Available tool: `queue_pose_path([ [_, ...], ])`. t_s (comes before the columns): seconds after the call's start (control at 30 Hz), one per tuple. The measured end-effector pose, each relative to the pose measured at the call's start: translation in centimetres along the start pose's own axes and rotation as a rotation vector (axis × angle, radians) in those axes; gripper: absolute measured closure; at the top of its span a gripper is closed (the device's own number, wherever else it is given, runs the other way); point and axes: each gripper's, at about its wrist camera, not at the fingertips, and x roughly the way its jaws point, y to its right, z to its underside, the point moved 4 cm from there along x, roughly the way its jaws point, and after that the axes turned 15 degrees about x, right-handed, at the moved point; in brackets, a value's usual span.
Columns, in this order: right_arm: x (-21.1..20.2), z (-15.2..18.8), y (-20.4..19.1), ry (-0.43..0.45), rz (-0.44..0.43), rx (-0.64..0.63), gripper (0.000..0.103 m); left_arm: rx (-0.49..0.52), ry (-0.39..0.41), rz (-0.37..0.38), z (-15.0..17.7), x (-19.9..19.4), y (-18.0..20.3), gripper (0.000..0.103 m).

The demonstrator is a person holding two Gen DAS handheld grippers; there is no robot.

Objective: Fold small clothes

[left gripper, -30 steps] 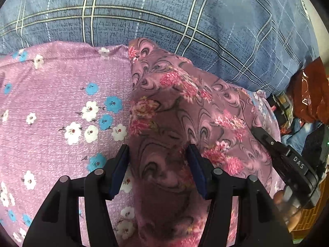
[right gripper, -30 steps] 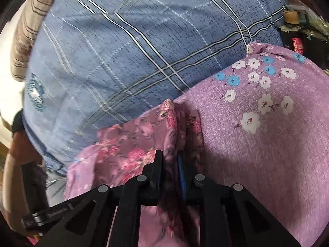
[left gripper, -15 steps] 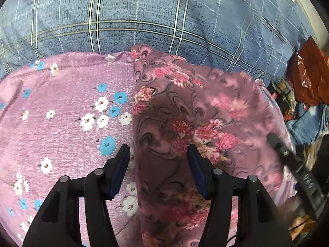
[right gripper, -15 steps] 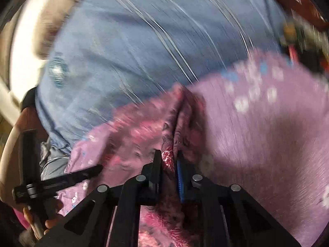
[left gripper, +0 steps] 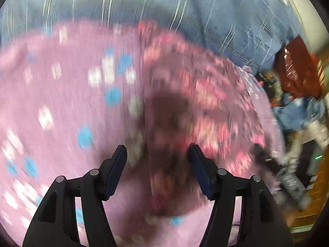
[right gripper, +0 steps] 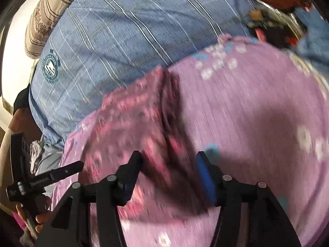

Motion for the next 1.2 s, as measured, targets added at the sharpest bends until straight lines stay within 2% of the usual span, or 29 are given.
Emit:
queue_pose_path([
  [0.03, 0.5, 0.8, 0.3, -0.031, -0.004, 0.001, 0.046, -0.037, -0.034, 0.050, 0.8, 0.7, -0.2, 0.040],
  [0.07, 1.0, 1.5, 0.2, -0.053, 0.011, -0.020, 0.064, -0.067, -0.068, 0.092, 1.5, 1.4, -0.3, 0.044],
  [0.1, 1.0, 1.9, -0.3, -0.047, 0.031, -0.068, 0.085, -0.081, -0.077, 0.115, 2.1, 1.5, -0.1, 0.047],
  [0.17, -0.7, 2.1, -1.9, 0.004, 0.009, -0.130, 0.088, -0.073, -0.067, 0.122, 2.6, 0.9, 0.3, 0.056],
  [0.2, -2.0, 1.9, -2.6, 0.033, -0.047, -0.124, 0.089, -0.071, -0.064, 0.117, 2.8, 0.7, 0.4, 0.056],
  [0.23, -3.0, 1.8, -2.8, 0.053, -0.081, -0.116, 0.089, -0.070, -0.061, 0.114, 2.9, 0.7, 0.4, 0.056],
  [0.3, -3.8, 1.7, -2.5, 0.071, -0.094, -0.096, 0.089, -0.063, -0.074, 0.086, 3.2, 1.0, 0.3, 0.056],
  [0.33, -3.2, 2.0, -1.9, 0.047, -0.065, -0.091, 0.089, -0.063, -0.085, 0.080, 3.5, 1.2, 0.1, 0.057],
  [0.4, -0.9, 3.0, -0.2, -0.020, 0.045, -0.087, 0.089, -0.056, -0.078, 0.085, 3.8, 1.1, 0.1, 0.058],
  [0.43, 0.0, 3.5, 0.6, -0.056, 0.067, -0.085, 0.088, -0.043, -0.082, 0.090, 3.8, 1.0, 0.1, 0.059],
  [0.5, -0.7, 3.4, 0.7, -0.039, 0.045, -0.080, 0.079, -0.004, -0.063, 0.131, 3.7, 0.0, 0.0, 0.060],
  [0.57, -1.8, 2.1, 0.3, -0.038, 0.017, -0.044, 0.078, 0.009, -0.008, 0.161, 3.1, -1.6, -0.6, 0.060],
  [0.63, -3.2, -0.2, -0.2, 0.029, -0.035, 0.007, 0.077, 0.002, 0.045, 0.169, 1.4, -2.8, -1.0, 0.059],
  [0.67, -3.5, -1.3, -0.5, 0.052, -0.057, 0.025, 0.073, 0.000, 0.058, 0.159, 0.3, -3.0, -1.1, 0.056],
  [0.73, -3.0, -3.6, -1.5, 0.061, -0.094, 0.055, 0.057, 0.005, 0.057, 0.132, -1.8, -2.8, -1.0, 0.053],
  [0.77, -2.0, -4.3, -2.0, 0.039, -0.102, 0.056, 0.042, 0.013, 0.044, 0.100, -2.9, -2.1, -0.9, 0.053],
  [0.8, -0.7, -4.9, -2.5, 0.013, -0.088, 0.052, 0.040, 0.019, 0.027, 0.079, -3.6, -1.3, -0.7, 0.053],
  [0.87, 1.6, -5.5, -3.0, 0.006, -0.014, 0.045, 0.040, 0.040, -0.007, 0.045, -4.4, 0.6, -0.4, 0.052],
  [0.9, 2.9, -5.4, -3.4, -0.002, 0.010, 0.025, 0.056, 0.053, -0.024, 0.017, -4.5, 1.6, -0.2, 0.050],
  [0.93, 4.3, -5.0, -3.7, -0.022, 0.033, -0.028, 0.078, 0.067, -0.039, 0.000, -4.4, 2.6, -0.2, 0.044],
  [0.97, 5.7, -4.4, -3.7, -0.042, 0.084, -0.094, 0.090, 0.067, -0.041, 0.001, -4.3, 3.2, -0.4, 0.040],
  [1.0, 6.3, -4.1, -3.4, -0.031, 0.117, -0.126, 0.089, 0.053, -0.034, 0.017, -4.2, 3.2, -0.6, 0.040],
  [1.03, 6.3, -4.1, -3.3, -0.008, 0.112, -0.131, 0.088, 0.042, -0.024, 0.049, -4.3, 2.9, -0.9, 0.041],
  [1.1, 5.8, -4.6, -3.6, -0.024, 0.103, -0.117, 0.085, 0.064, 0.014, 0.102, -4.5, 1.5, -1.7, 0.041],
  [1.17, 5.0, -6.3, -4.3, -0.019, 0.059, -0.078, 0.080, 0.084, 0.063, 0.073, -5.7, 0.4, -2.4, 0.041],
  [1.2, 4.8, -7.4, -4.6, -0.006, 0.044, -0.058, 0.072, 0.074, 0.070, 0.058, -6.4, 0.3, -2.8, 0.041],
])
